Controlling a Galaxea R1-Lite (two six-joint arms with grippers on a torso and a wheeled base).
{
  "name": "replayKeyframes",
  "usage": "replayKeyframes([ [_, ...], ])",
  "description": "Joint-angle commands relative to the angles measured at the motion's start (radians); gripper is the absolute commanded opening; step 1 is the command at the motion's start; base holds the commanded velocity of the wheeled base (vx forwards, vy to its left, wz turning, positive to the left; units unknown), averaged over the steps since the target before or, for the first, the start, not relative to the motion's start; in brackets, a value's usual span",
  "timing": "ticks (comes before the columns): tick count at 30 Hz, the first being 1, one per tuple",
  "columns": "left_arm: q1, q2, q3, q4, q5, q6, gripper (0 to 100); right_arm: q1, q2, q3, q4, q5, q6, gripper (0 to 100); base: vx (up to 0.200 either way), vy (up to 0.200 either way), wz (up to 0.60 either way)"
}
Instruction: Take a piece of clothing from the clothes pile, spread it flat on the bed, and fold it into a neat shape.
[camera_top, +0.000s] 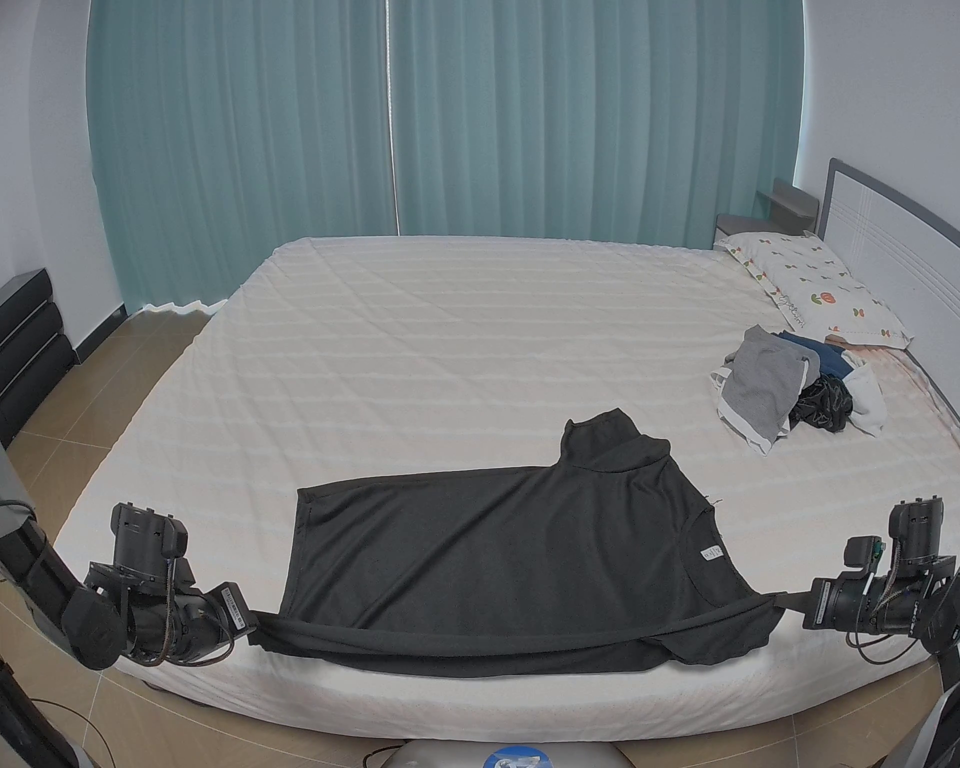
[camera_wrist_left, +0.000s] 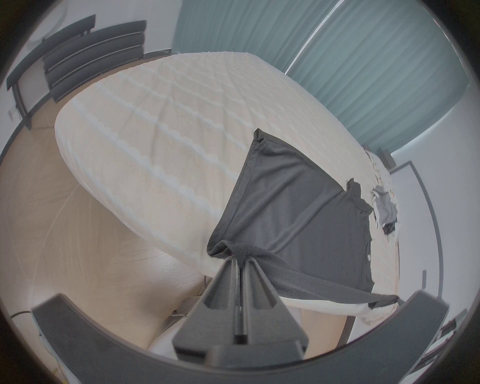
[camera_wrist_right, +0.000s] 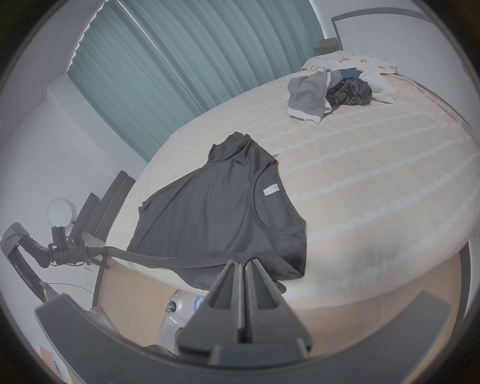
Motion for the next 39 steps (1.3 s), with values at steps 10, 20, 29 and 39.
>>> replayKeyframes([
  [10, 0.002, 0.254, -0.098, -0.210, 0.006, -0.112, 0, 0.029, 0.263, -0.185, -0.002, -0.031, 0.006, 0, 0.000, 0.000, 0.00],
  [20, 0.008, 0.335, -0.182, -0.210, 0.007, -0.188, 0, 0.034, 0.364, -0.274, -0.002, -0.051, 0.015, 0, 0.000, 0.000, 0.00],
  [29, 0.012, 0.365, -0.213, -0.210, 0.007, -0.191, 0, 0.037, 0.386, -0.319, -0.030, -0.051, 0.123, 0, 0.000, 0.000, 0.00],
  [39, 0.012, 0.397, -0.262, -0.210, 0.007, -0.238, 0, 0.037, 0.435, -0.335, -0.033, -0.051, 0.124, 0, 0.000, 0.000, 0.00],
])
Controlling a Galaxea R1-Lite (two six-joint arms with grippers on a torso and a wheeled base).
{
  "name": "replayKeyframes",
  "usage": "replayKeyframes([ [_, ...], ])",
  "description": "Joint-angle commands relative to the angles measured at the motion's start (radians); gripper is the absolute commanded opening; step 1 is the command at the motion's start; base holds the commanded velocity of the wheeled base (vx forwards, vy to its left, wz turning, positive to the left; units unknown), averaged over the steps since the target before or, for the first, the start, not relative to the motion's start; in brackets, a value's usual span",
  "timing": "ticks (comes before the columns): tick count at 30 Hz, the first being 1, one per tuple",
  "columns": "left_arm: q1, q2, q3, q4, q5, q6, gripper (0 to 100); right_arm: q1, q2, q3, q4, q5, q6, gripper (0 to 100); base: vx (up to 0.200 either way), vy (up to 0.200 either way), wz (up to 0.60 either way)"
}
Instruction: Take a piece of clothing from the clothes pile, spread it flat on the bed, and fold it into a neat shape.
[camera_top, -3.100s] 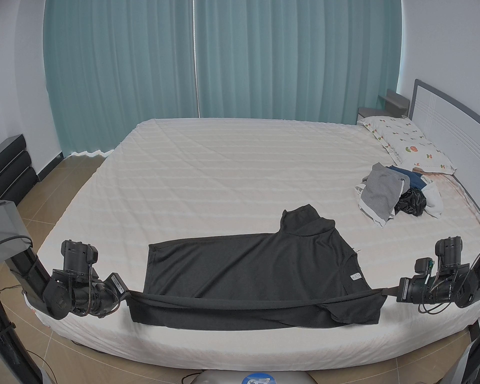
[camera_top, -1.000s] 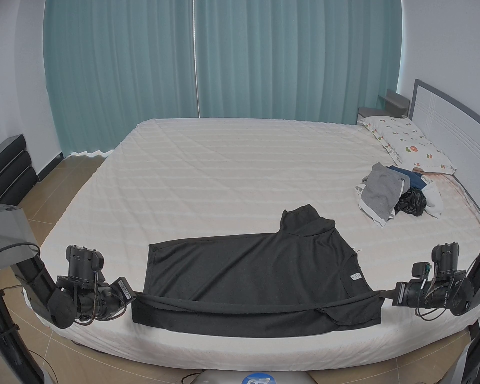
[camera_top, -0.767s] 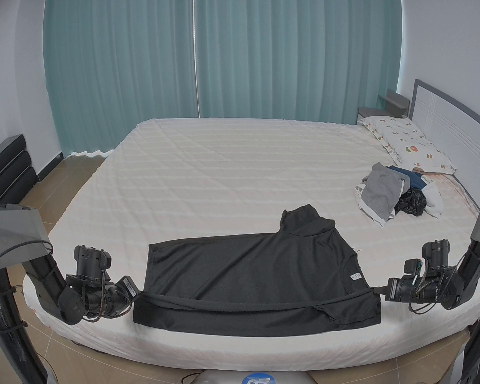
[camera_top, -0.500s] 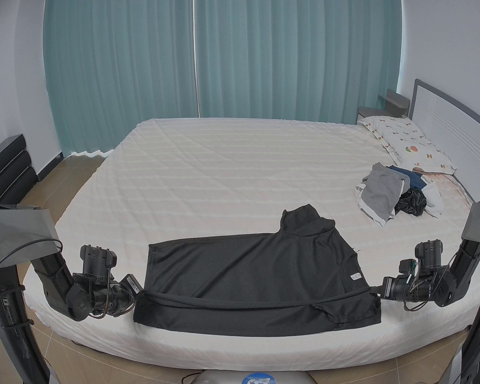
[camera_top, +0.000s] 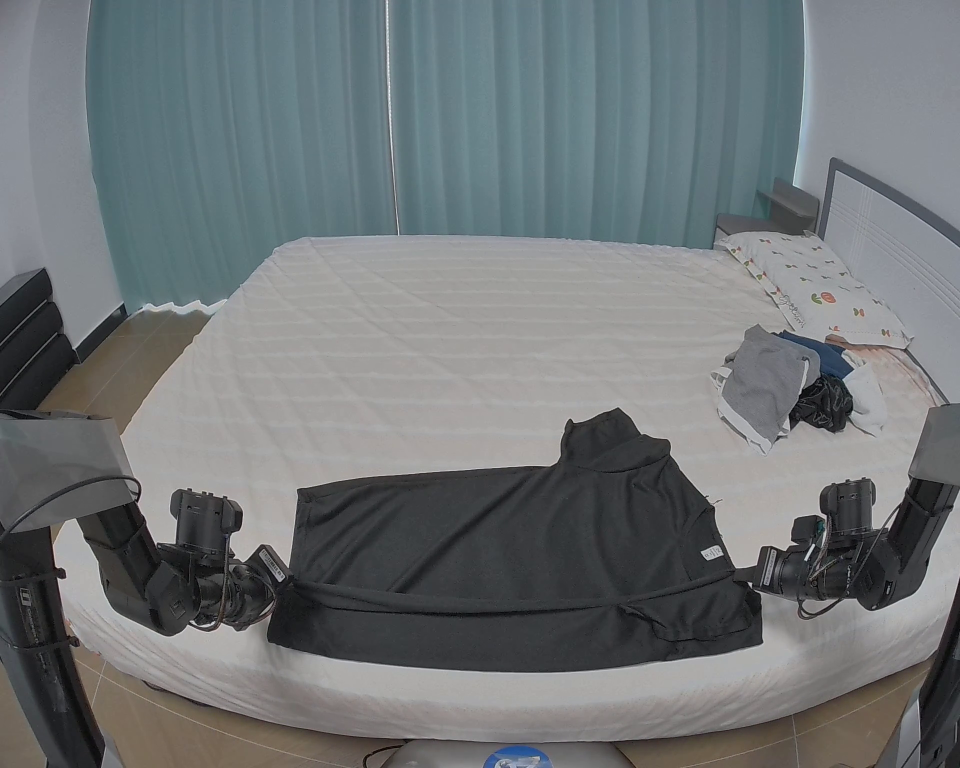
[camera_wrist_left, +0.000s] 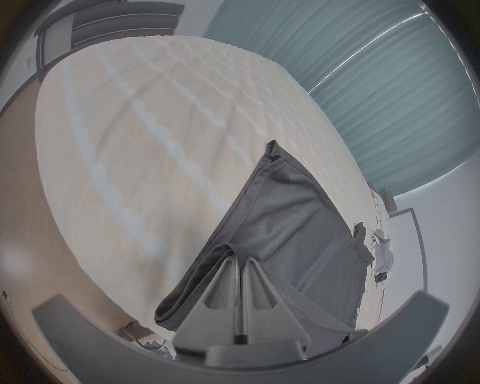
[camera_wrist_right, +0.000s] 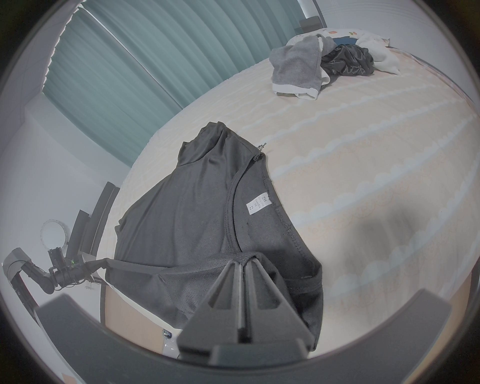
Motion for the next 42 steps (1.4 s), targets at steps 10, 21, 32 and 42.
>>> replayKeyframes([
  [10, 0.004, 0.021, -0.057, -0.001, 0.001, -0.060, 0, 0.034, 0.044, -0.022, -0.066, -0.045, 0.067, 0, 0.000, 0.000, 0.00],
  [21, -0.002, 0.062, -0.087, -0.001, 0.058, -0.063, 0, 0.057, 0.089, -0.033, -0.092, -0.073, 0.083, 0, 0.000, 0.000, 0.00],
  [32, -0.005, 0.064, -0.084, -0.001, 0.058, -0.062, 100, 0.055, 0.077, -0.034, -0.100, -0.102, 0.101, 100, 0.000, 0.000, 0.00],
  [42, 0.008, -0.093, 0.011, -0.005, 0.055, -0.060, 100, 0.124, -0.215, 0.158, -0.126, -0.202, 0.265, 100, 0.000, 0.000, 0.00],
])
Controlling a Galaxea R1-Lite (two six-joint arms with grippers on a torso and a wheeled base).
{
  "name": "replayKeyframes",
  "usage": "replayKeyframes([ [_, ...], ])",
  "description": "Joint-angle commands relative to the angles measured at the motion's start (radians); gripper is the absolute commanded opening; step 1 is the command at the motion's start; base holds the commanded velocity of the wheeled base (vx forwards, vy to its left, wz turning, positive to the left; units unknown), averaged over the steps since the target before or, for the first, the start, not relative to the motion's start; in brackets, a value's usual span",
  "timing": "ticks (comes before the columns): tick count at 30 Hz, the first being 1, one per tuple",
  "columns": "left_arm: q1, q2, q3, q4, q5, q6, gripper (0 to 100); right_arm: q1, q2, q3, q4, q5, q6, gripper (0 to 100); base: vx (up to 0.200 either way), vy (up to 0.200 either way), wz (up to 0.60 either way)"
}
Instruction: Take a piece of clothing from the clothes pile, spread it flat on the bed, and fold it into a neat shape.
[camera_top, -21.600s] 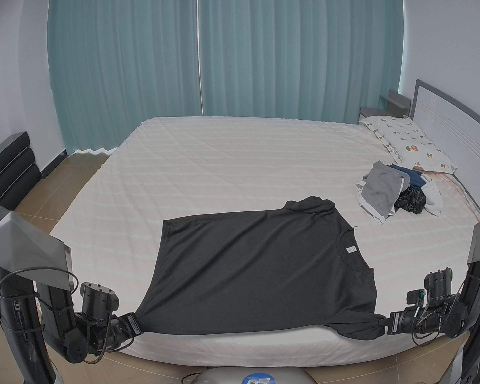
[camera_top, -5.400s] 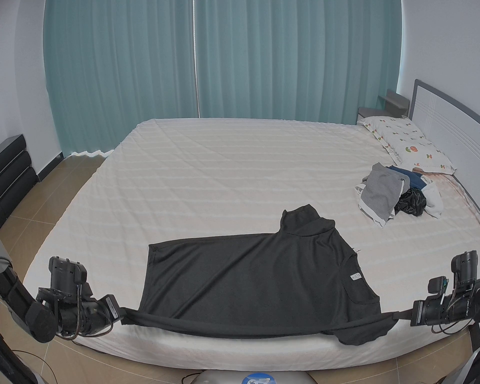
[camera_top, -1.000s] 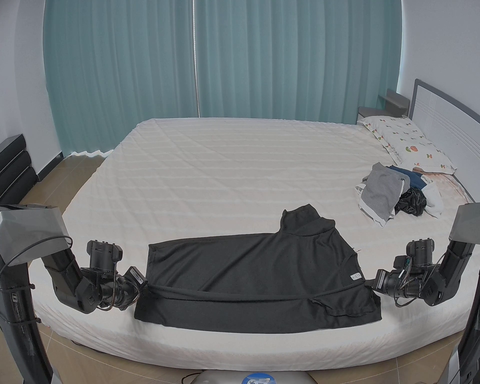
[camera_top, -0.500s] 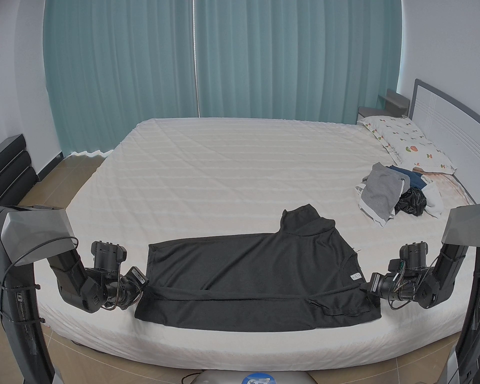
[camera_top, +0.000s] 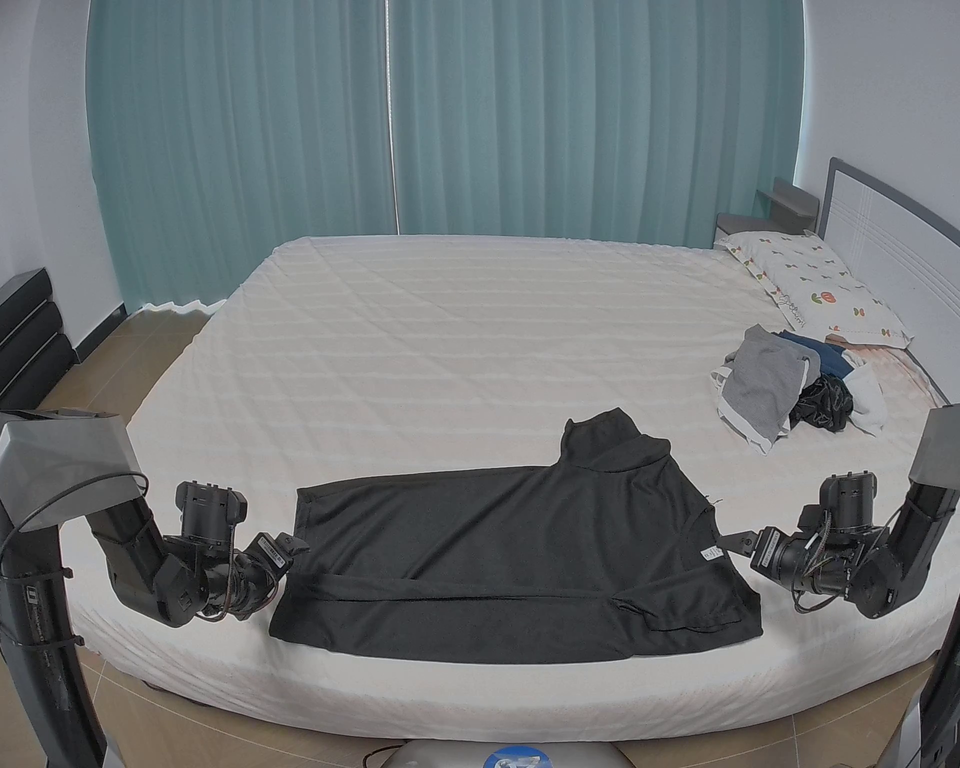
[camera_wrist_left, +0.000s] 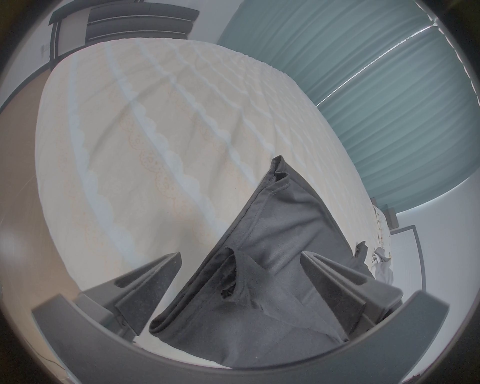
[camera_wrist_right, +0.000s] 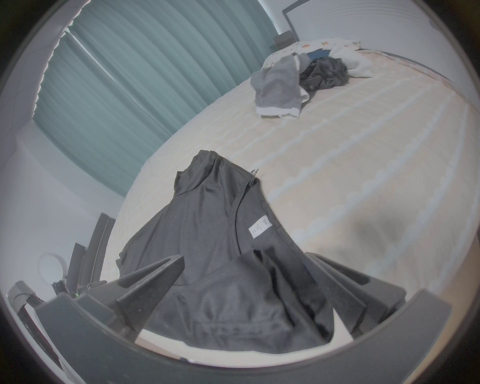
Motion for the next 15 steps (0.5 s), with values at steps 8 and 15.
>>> replayKeyframes([
  [8, -0.024, -0.262, 0.074, 0.052, 0.002, 0.001, 100, 0.109, -0.392, 0.252, 0.000, -0.119, 0.218, 100, 0.000, 0.000, 0.00],
  [15, -0.116, -0.187, -0.056, 0.161, -0.004, -0.004, 100, 0.123, -0.380, 0.278, -0.010, -0.114, 0.228, 100, 0.000, 0.000, 0.00],
])
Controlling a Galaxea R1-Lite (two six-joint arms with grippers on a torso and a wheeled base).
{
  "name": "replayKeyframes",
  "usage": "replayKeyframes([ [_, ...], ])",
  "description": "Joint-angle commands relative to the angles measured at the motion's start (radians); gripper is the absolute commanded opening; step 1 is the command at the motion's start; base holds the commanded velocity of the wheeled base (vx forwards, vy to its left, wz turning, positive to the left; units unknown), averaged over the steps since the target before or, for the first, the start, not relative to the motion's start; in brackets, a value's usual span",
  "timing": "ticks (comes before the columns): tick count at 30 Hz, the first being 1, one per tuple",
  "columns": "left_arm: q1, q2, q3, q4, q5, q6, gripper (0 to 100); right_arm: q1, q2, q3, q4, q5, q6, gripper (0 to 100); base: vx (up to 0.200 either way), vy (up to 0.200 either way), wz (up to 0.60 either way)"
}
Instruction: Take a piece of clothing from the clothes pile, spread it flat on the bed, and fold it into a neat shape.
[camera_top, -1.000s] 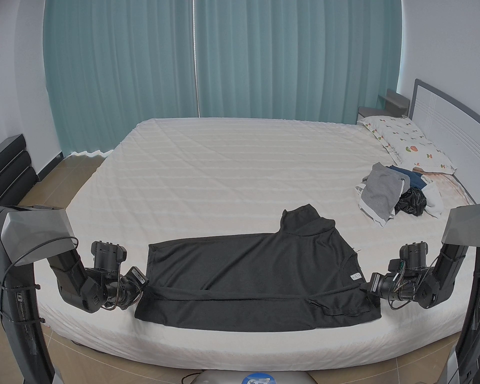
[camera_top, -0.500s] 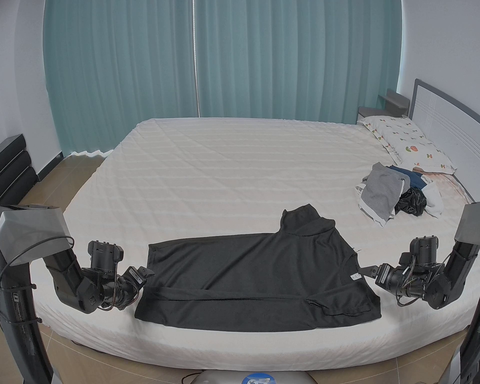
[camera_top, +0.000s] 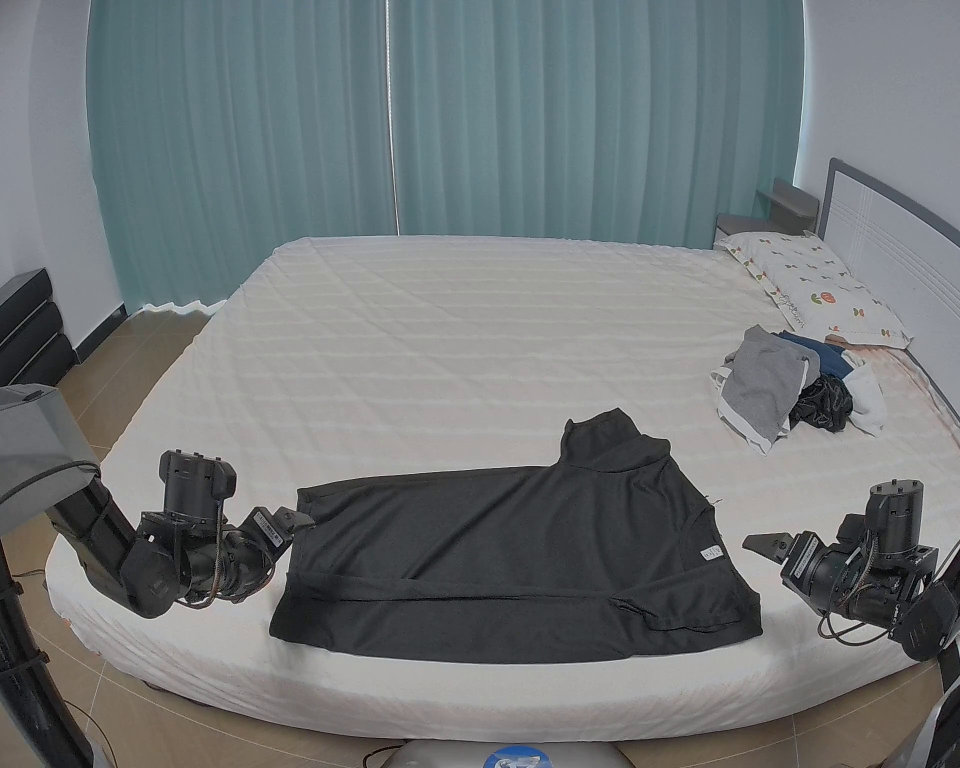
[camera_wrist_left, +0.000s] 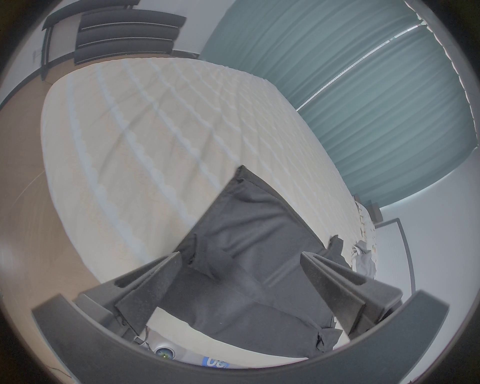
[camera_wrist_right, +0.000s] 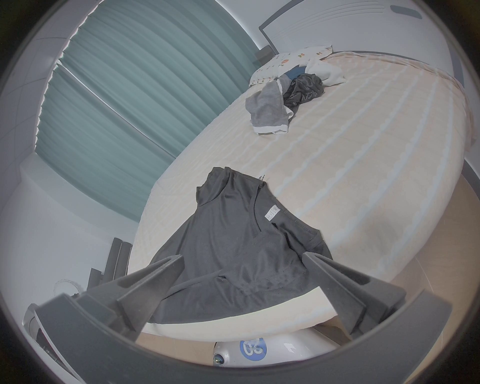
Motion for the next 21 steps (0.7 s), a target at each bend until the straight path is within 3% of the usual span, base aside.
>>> replayKeyframes([
  [1, -0.057, 0.030, -0.083, 0.044, -0.005, -0.005, 100, 0.019, -0.034, 0.028, -0.007, 0.001, 0.007, 100, 0.000, 0.000, 0.00],
  [6, -0.111, 0.153, -0.060, 0.042, 0.015, 0.000, 100, 0.020, -0.026, 0.038, -0.003, 0.006, 0.012, 100, 0.000, 0.000, 0.00],
  [13, -0.114, 0.168, -0.044, 0.038, 0.012, -0.003, 100, 0.037, 0.030, 0.046, -0.009, 0.033, 0.015, 100, 0.000, 0.000, 0.00],
  [21, -0.108, 0.244, -0.136, 0.027, 0.019, 0.003, 100, 0.039, 0.017, 0.046, -0.010, 0.027, 0.012, 100, 0.000, 0.000, 0.00],
])
